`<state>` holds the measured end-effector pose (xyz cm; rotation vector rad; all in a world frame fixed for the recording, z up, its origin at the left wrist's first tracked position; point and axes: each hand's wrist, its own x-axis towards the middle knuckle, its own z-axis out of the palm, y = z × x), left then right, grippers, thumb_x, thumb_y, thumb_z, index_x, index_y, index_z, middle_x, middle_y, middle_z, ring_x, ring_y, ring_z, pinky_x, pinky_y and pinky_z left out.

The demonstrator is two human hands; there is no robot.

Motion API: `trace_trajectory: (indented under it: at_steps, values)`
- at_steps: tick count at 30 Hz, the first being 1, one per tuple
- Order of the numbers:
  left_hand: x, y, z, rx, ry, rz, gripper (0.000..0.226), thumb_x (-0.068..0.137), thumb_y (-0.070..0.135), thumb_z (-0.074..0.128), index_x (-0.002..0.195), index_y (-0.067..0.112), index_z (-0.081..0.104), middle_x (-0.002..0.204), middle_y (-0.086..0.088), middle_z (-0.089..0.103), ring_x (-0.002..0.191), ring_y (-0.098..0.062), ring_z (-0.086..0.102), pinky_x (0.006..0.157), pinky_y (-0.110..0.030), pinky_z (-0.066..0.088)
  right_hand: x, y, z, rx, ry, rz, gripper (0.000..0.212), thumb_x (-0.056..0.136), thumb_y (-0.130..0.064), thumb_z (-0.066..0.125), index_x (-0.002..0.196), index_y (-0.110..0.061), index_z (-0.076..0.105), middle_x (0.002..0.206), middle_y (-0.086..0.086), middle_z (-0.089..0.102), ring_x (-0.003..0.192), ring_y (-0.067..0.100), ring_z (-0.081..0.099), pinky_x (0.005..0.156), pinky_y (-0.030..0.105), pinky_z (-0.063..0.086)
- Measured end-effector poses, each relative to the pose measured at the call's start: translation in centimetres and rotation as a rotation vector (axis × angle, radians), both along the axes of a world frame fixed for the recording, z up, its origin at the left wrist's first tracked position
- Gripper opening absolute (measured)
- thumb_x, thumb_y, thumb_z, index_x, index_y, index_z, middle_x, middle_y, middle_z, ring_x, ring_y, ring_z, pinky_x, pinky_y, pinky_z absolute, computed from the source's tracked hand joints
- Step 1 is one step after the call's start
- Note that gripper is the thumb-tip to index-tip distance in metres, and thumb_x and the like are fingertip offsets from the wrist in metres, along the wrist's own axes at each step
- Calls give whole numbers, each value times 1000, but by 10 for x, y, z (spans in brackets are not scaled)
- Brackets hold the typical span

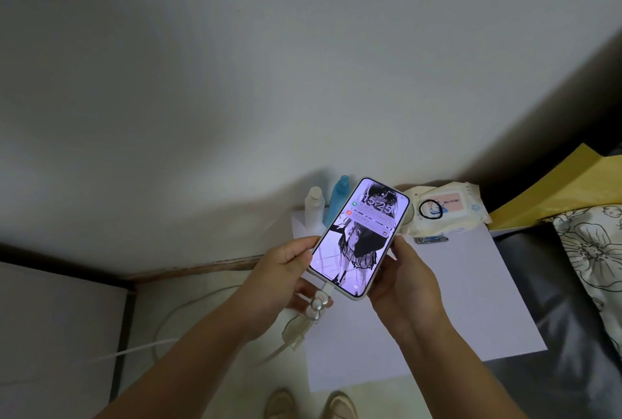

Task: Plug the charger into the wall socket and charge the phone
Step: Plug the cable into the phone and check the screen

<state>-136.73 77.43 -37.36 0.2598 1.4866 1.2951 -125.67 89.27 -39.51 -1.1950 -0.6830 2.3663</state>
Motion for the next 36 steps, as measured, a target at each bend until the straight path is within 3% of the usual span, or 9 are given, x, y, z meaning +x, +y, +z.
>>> trace_trajectory:
  at_steps: [7, 12, 16, 19, 23, 27, 30, 32, 36]
  values:
    - [-2, 0, -5, 4, -1, -20, 42, 97, 12, 35, 87, 33, 70, 46, -3, 61, 43, -21, 57, 38, -22, 48, 1, 6, -5, -138, 38, 2, 28, 92, -21, 46, 82, -11, 70, 73, 8, 72, 62, 22, 69, 57, 28, 57]
    - [-4, 1, -8, -13, 29, -59, 44, 98, 10, 31, 92, 32, 69, 64, -11, 63, 46, -22, 61, 39, -22, 48, 6, 6, -10, -218, 75, -12, 35, 91, -22, 46, 73, -11, 74, 73, 9, 72, 64, 24, 67, 57, 29, 58]
    - [-5, 1, -10, -47, 75, -118, 39, 98, 10, 30, 109, 23, 64, 57, -10, 60, 46, -23, 58, 42, -24, 49, 9, 3, -19, -285, 93, -31, 38, 91, -22, 46, 71, -9, 75, 77, 11, 73, 67, 27, 68, 58, 31, 58]
    - [-5, 2, -13, -74, 120, -145, 41, 98, 9, 29, 102, 29, 66, 47, -1, 61, 51, -27, 57, 42, -23, 50, 12, 1, -25, -320, 137, -48, 36, 90, -22, 47, 73, -8, 76, 78, 11, 77, 70, 25, 74, 66, 40, 60]
    - [-7, 3, -19, -113, 167, -167, 40, 97, 7, 29, 113, 22, 62, 41, 4, 59, 52, -28, 55, 43, -25, 51, 14, -1, -29, -318, 143, -27, 24, 70, -20, 57, 81, -8, 75, 87, 10, 75, 83, 26, 71, 78, 47, 52]
    - [-8, 4, -24, -136, 179, -196, 38, 97, 6, 29, 118, 16, 60, 44, 2, 60, 48, -25, 54, 46, -29, 52, 17, -1, -34, -356, 110, -49, 33, 89, -23, 47, 77, -9, 76, 76, 7, 76, 73, 23, 71, 74, 42, 56]
    - [-7, 4, -28, -142, 204, -201, 38, 97, 7, 30, 124, 15, 55, 56, -10, 57, 53, -28, 54, 49, -30, 51, 18, 1, -35, -367, 80, -42, 39, 93, -24, 44, 75, -9, 75, 63, 5, 73, 50, 19, 67, 54, 35, 61]
    - [-7, 4, -31, -121, 202, -205, 37, 98, 7, 29, 123, 12, 55, 59, -11, 55, 58, -29, 53, 52, -31, 49, 19, 1, -36, -361, 85, -25, 41, 93, -26, 44, 72, -10, 76, 59, 4, 72, 44, 17, 62, 49, 32, 59]
    - [-9, 4, -41, -106, 176, -185, 36, 98, 10, 30, 124, 17, 54, 71, -22, 57, 66, -33, 56, 47, -26, 49, 19, 1, -38, -282, 81, 42, 31, 80, -30, 52, 78, -12, 77, 75, 7, 74, 69, 26, 68, 69, 40, 60]
